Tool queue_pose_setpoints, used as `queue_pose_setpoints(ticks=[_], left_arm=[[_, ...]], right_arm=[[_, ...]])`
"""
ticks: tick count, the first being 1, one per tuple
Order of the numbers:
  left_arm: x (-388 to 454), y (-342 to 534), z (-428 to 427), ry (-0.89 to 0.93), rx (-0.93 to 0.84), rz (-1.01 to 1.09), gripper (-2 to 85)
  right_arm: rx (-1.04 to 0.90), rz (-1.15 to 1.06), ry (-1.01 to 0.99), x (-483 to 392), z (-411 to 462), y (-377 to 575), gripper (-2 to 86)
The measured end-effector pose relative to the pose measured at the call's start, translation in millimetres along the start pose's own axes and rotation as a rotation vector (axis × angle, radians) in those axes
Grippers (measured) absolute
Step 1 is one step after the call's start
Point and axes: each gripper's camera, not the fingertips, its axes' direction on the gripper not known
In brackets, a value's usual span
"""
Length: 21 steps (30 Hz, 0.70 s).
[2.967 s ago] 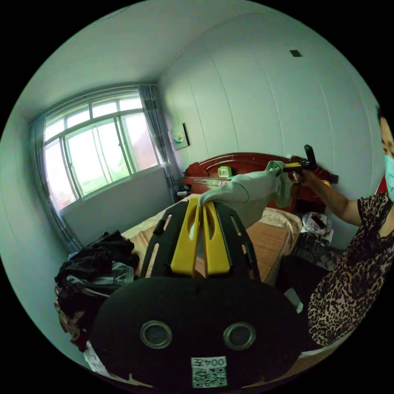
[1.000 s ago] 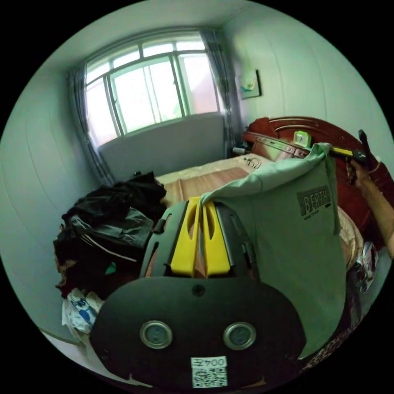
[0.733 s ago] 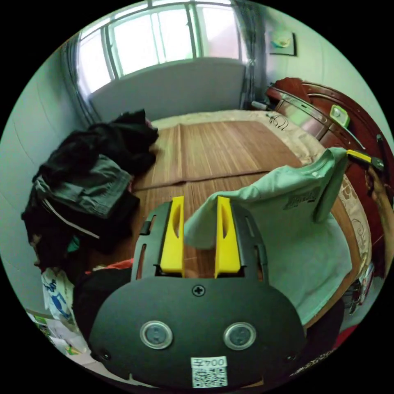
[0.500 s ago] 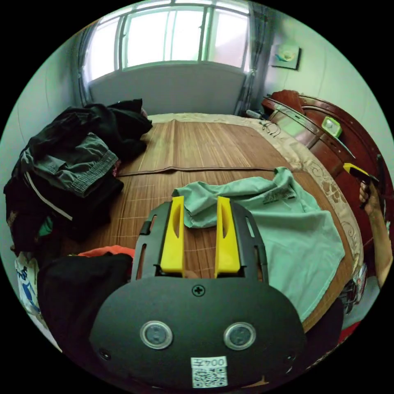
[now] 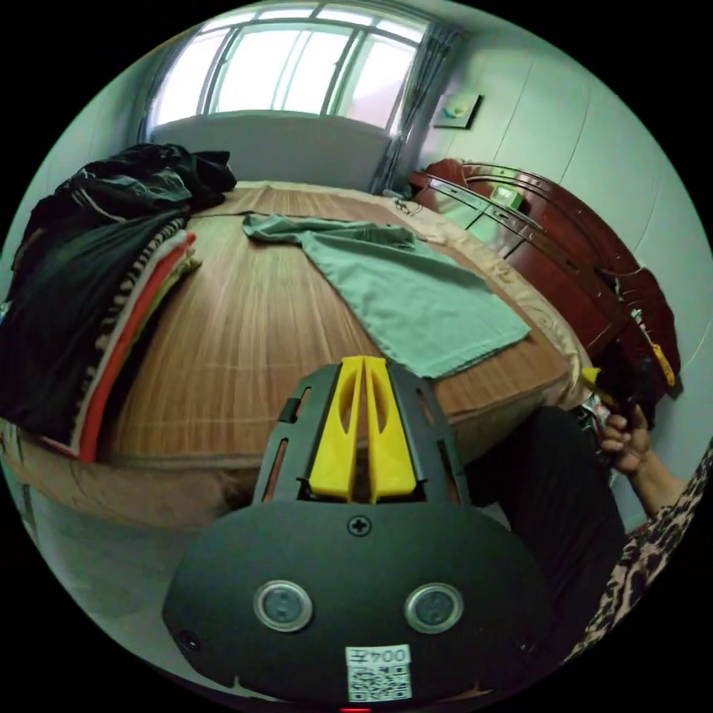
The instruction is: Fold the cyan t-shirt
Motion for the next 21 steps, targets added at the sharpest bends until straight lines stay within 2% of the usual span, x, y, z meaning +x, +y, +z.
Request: queue_pose_setpoints(ticks=[2, 4, 6, 11, 15, 17, 18, 21], left_arm=[[5, -5, 16, 0.034, -0.063, 0.041, 5.0], [7, -10, 34, -0.024, -0.120, 0.074, 7.6], [-4, -17, 61, 0.042, -0.206, -0.008, 11.5], [-3, -24, 80, 0.068, -0.211, -0.051, 14.6], [-2, -23, 89, 0.011, -0.208, -0.071, 10.8], [-3, -19, 96, -0.034, -0.252, -0.064, 4.0], [-4, -18, 93, -0.024, -0.246, -0.071, 3.0], [-10, -16, 63, 0.010, -0.181, -0.077, 1.8]], right_arm=[[-0.023, 0.082, 0.037, 11, -4, 13, 1.1], [-0.017, 0.080, 0.051, 17, -10, 21, 6.2], [-0.004, 0.055, -0.008, 23, -13, 24, 10.1], [-0.047, 0.032, -0.053, 35, -10, 29, 12.4], [-0.064, 0.011, -0.025, 39, -12, 36, 9.9], [-0.058, 0.013, -0.020, 42, -14, 39, 6.1], [-0.061, 0.020, -0.009, 43, -14, 42, 2.5], [-0.049, 0.020, 0.041, 42, -14, 49, 0.2]])
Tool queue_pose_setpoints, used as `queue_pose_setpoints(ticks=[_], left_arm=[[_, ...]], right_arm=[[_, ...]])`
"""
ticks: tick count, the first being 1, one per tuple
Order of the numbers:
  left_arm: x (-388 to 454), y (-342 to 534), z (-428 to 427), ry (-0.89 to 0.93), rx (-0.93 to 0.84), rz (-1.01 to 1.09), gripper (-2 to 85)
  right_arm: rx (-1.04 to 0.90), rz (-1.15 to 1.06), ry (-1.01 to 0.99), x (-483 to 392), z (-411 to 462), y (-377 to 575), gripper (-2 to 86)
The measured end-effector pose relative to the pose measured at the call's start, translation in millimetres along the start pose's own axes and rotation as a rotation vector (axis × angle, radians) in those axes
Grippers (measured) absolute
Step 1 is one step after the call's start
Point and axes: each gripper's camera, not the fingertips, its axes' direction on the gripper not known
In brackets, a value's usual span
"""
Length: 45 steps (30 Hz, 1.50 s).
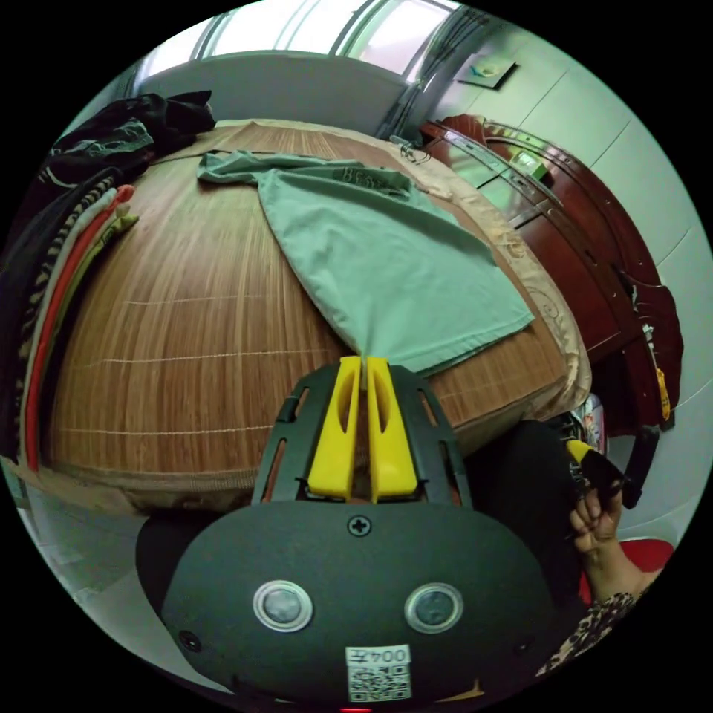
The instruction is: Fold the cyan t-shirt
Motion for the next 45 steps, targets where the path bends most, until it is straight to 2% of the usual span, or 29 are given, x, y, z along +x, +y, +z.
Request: queue_pose_setpoints(ticks=[5, 9, 14, 16, 22, 27, 31, 34, 38, 41, 43, 45], left_arm=[[-37, 32, -54, -0.083, -0.011, 0.023, 1.2], [-89, 76, -78, -0.056, -0.040, -0.041, 1.3], [-104, 114, -112, -0.004, 0.098, -0.048, 1.3], [-100, 122, -115, 0.007, 0.118, -0.014, 1.1], [-94, 138, -114, -0.060, 0.124, -0.004, 0.5], [-92, 147, -110, -0.088, 0.111, 0.002, 0.3], [-97, 151, -108, -0.082, 0.101, -0.025, 0.3], [-98, 156, -107, -0.083, 0.098, -0.037, 0.3], [-93, 160, -102, -0.112, 0.088, -0.027, 0.3], [-87, 161, -97, -0.132, 0.066, -0.006, 0.3], [-85, 162, -94, -0.148, 0.060, -0.002, 0.4], [-82, 164, -90, -0.159, 0.052, -0.001, 0.3]], right_arm=[[0.001, -0.044, 0.062, -11, 6, 13, -0.1], [-0.018, -0.075, 0.128, -24, 15, 24, 3.3], [-0.041, -0.079, 0.307, -45, 35, 32, 6.8], [0.034, -0.119, 0.356, -57, 38, 36, 6.2], [0.244, -0.271, 0.364, -99, 14, 50, -0.3], [0.165, -0.302, 0.297, -113, 4, 58, -0.7], [0.271, -0.413, 0.443, -121, 6, 78, -0.7], [0.327, -0.445, 0.467, -122, 8, 89, -0.8], [0.276, -0.422, 0.503, -121, 19, 93, -0.8], [0.248, -0.404, 0.438, -117, 23, 96, -0.8], [0.145, -0.331, 0.424, -108, 27, 91, -0.8], [0.172, -0.307, 0.402, -103, 21, 93, -0.8]])
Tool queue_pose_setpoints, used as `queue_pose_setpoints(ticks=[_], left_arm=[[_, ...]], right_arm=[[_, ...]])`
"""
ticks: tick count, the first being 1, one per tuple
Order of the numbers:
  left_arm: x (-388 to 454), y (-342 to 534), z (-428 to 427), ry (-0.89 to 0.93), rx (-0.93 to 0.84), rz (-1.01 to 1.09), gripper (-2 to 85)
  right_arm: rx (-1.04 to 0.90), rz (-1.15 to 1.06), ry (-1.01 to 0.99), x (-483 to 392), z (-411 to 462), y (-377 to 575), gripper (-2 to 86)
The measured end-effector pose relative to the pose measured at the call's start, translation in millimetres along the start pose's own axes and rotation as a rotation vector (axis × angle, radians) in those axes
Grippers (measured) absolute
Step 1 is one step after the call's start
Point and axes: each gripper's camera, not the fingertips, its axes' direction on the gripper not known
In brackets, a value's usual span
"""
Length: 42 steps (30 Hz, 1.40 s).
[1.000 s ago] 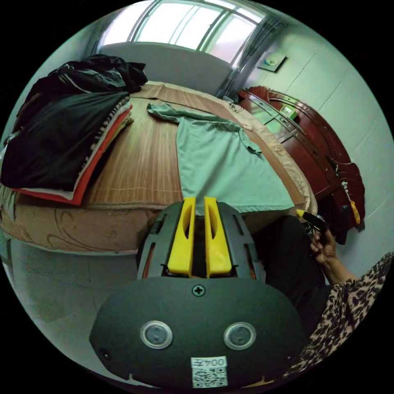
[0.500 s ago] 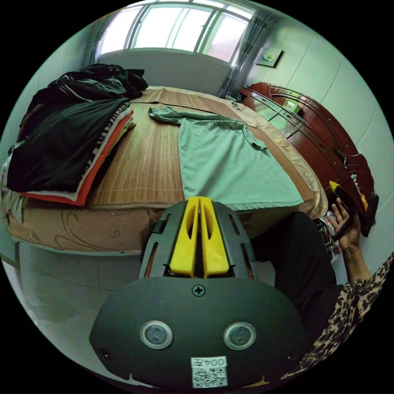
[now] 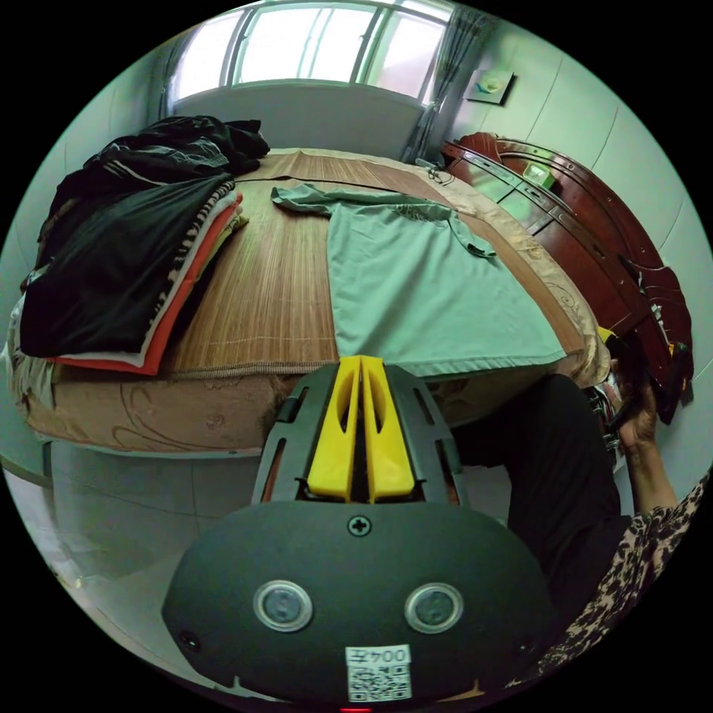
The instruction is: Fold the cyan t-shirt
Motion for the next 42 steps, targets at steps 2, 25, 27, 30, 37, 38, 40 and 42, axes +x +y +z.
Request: queue_pose_setpoints(ticks=[2, 25, 27, 30, 37, 38, 40, 42], left_arm=[[1, 1, 3, -0.004, -0.007, -0.001, 0.3], [9, 14, 36, 0.019, -0.026, -0.046, 0.3], [9, 15, 38, 0.026, -0.022, -0.051, 0.3], [11, 17, 44, 0.033, -0.019, -0.058, 0.2], [18, 20, 56, 0.041, -0.019, -0.057, 0.1], [20, 20, 59, 0.043, -0.017, -0.059, 0.2], [21, 21, 62, 0.046, -0.015, -0.061, 0.2], [23, 23, 66, 0.052, -0.012, -0.067, 0.3]], right_arm=[[0.008, 0.027, 0.014, 5, -3, 2, -0.8], [0.064, 0.087, 0.062, 40, -24, 12, -0.8], [0.078, 0.086, 0.091, 42, -27, 13, -0.8], [0.065, 0.103, 0.089, 50, -30, 12, -0.8], [0.038, 0.147, 0.111, 67, -36, 6, -0.8], [0.028, 0.154, 0.108, 70, -36, 5, -0.8], [0.009, 0.173, 0.091, 78, -37, 2, -0.8], [0.031, 0.163, 0.115, 79, -40, 0, -0.8]])
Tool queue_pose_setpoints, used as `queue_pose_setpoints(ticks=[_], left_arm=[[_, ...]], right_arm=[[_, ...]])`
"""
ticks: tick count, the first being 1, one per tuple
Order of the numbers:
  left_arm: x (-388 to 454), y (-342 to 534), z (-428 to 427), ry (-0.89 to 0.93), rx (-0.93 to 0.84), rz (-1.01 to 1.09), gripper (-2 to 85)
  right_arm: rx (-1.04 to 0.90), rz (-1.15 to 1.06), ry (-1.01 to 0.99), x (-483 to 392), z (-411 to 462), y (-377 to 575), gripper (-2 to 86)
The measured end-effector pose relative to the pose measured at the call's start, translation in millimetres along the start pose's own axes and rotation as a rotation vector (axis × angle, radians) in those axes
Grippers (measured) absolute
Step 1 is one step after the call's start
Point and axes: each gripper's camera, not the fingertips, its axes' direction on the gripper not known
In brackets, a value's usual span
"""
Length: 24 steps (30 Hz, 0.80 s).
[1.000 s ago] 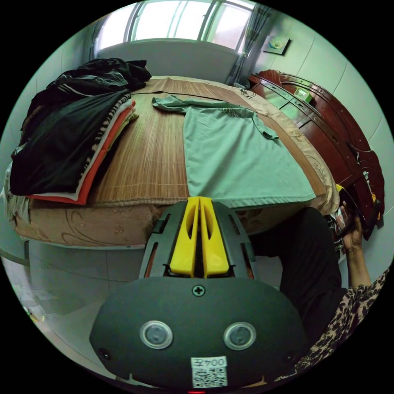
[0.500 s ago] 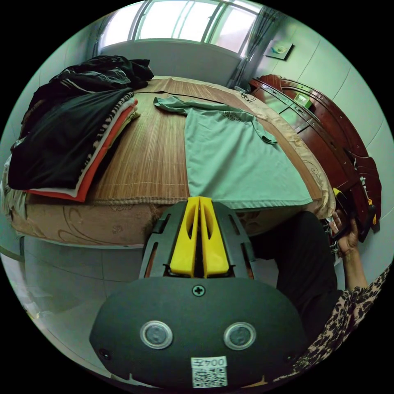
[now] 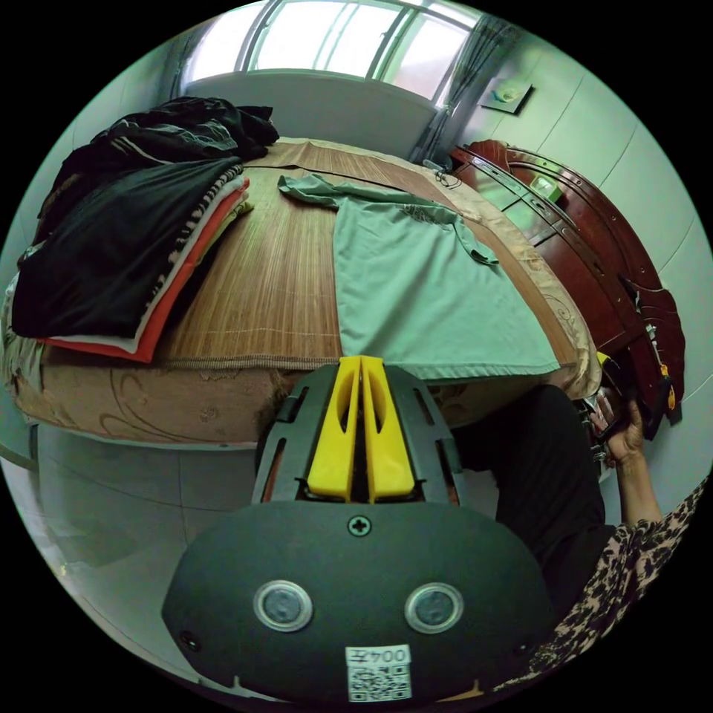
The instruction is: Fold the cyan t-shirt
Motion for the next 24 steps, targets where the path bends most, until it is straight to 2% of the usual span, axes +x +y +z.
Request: queue_pose_setpoints(ticks=[4, 7, 9, 12, 15, 17, 20, 24], left_arm=[[6, 1, 6, 0.005, 0.006, 0.012, 0.3], [36, -2, 5, 0.015, 0.036, 0.128, 0.5], [66, -7, 12, 0.087, 0.037, 0.224, 0.8], [155, -23, 41, 0.250, 0.001, 0.505, 2.0], [226, -29, 70, 0.308, -0.050, 0.697, 5.0], [293, -33, 103, 0.329, -0.117, 0.844, 11.3], [356, -38, 141, 0.325, -0.173, 0.929, 15.8], [412, -45, 184, 0.259, -0.233, 0.989, 16.4]], right_arm=[[-0.042, 0.002, -0.007, 6, 3, -9, -0.8], [-0.046, 0.027, -0.009, 14, 2, -15, -0.8], [-0.039, 0.025, 0.000, 18, 0, -19, -0.8], [-0.099, 0.045, 0.008, 29, 3, -25, -0.8], [-0.084, 0.089, -0.004, 44, -4, -29, -0.8], [-0.095, 0.111, -0.024, 54, -7, -31, -0.8], [-0.179, 0.145, -0.025, 73, -7, -34, -0.8], [-0.148, 0.156, -0.015, 88, -18, -35, -0.8]])
